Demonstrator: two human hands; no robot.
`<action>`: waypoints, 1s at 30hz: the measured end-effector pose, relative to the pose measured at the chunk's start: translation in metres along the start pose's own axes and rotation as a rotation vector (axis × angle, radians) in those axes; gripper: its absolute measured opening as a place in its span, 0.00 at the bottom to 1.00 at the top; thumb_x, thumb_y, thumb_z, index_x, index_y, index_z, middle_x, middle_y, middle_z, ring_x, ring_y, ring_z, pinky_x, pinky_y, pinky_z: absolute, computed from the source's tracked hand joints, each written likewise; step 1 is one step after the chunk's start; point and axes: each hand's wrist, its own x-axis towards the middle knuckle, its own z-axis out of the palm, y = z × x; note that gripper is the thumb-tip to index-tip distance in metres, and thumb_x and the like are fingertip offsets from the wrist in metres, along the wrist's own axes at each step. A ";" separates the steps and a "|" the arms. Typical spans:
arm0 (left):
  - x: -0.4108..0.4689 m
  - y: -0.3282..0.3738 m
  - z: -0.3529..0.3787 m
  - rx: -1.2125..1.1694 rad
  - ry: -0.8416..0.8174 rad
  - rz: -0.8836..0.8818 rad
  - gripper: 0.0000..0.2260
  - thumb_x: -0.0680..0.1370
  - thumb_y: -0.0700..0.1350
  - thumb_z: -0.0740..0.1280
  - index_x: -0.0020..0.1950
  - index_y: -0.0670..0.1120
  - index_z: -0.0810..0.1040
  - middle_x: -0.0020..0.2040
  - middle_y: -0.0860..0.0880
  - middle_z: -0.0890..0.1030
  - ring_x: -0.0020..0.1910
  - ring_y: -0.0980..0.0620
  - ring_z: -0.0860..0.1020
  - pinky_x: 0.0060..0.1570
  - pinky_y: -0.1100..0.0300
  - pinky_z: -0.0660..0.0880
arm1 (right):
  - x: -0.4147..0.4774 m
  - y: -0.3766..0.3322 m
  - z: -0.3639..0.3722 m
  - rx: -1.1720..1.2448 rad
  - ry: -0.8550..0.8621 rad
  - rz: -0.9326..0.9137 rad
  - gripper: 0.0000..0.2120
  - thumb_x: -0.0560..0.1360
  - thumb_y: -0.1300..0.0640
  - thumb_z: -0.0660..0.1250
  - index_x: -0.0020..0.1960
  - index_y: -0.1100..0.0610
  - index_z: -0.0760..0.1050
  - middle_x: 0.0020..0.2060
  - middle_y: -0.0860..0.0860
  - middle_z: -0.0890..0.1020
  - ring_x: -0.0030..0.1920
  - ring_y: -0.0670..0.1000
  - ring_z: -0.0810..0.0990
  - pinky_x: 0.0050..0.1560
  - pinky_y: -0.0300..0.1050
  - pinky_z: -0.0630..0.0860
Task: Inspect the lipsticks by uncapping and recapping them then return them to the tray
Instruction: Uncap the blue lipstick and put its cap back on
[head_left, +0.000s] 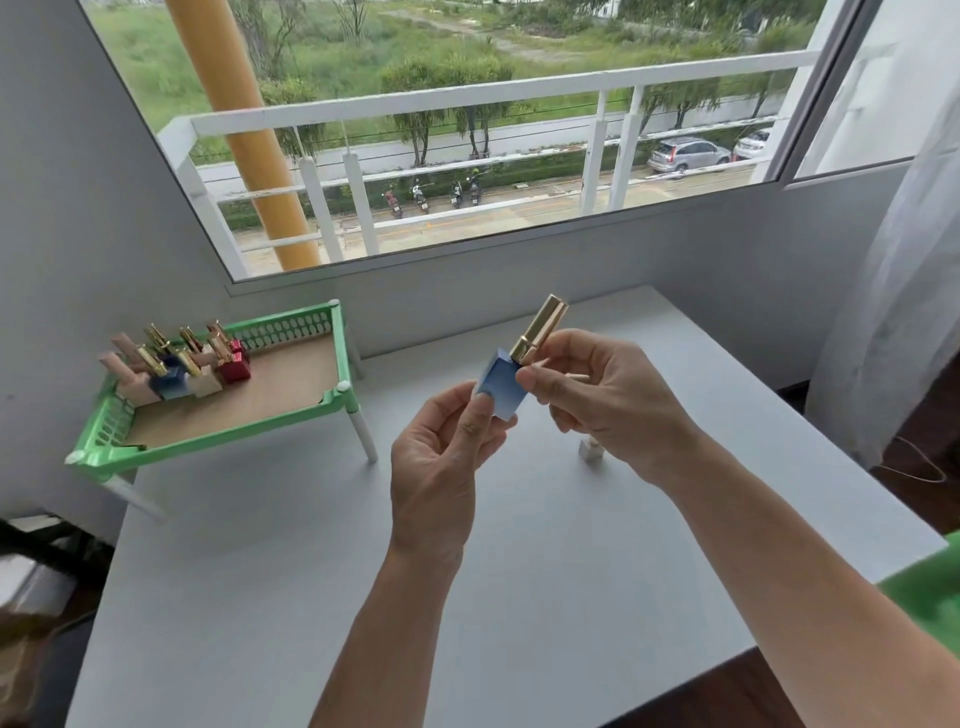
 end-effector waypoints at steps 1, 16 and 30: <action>0.000 -0.003 0.000 0.003 0.001 -0.005 0.13 0.69 0.50 0.69 0.51 0.47 0.80 0.41 0.48 0.85 0.43 0.51 0.84 0.42 0.65 0.78 | 0.001 0.003 -0.001 -0.014 -0.004 0.007 0.02 0.70 0.54 0.73 0.41 0.50 0.81 0.29 0.46 0.78 0.24 0.46 0.71 0.27 0.34 0.68; 0.003 -0.099 -0.025 0.540 0.133 -0.209 0.16 0.78 0.60 0.56 0.60 0.56 0.76 0.65 0.62 0.72 0.68 0.71 0.61 0.71 0.57 0.59 | 0.019 0.086 -0.012 -0.341 0.002 0.160 0.05 0.72 0.56 0.69 0.43 0.45 0.78 0.35 0.46 0.82 0.28 0.48 0.80 0.37 0.48 0.75; -0.031 -0.205 -0.063 1.538 0.016 -0.249 0.28 0.80 0.59 0.49 0.77 0.53 0.49 0.79 0.51 0.45 0.76 0.52 0.42 0.71 0.54 0.35 | 0.051 0.191 -0.016 -0.541 -0.190 0.293 0.08 0.74 0.55 0.67 0.42 0.42 0.74 0.35 0.46 0.80 0.28 0.47 0.80 0.29 0.34 0.72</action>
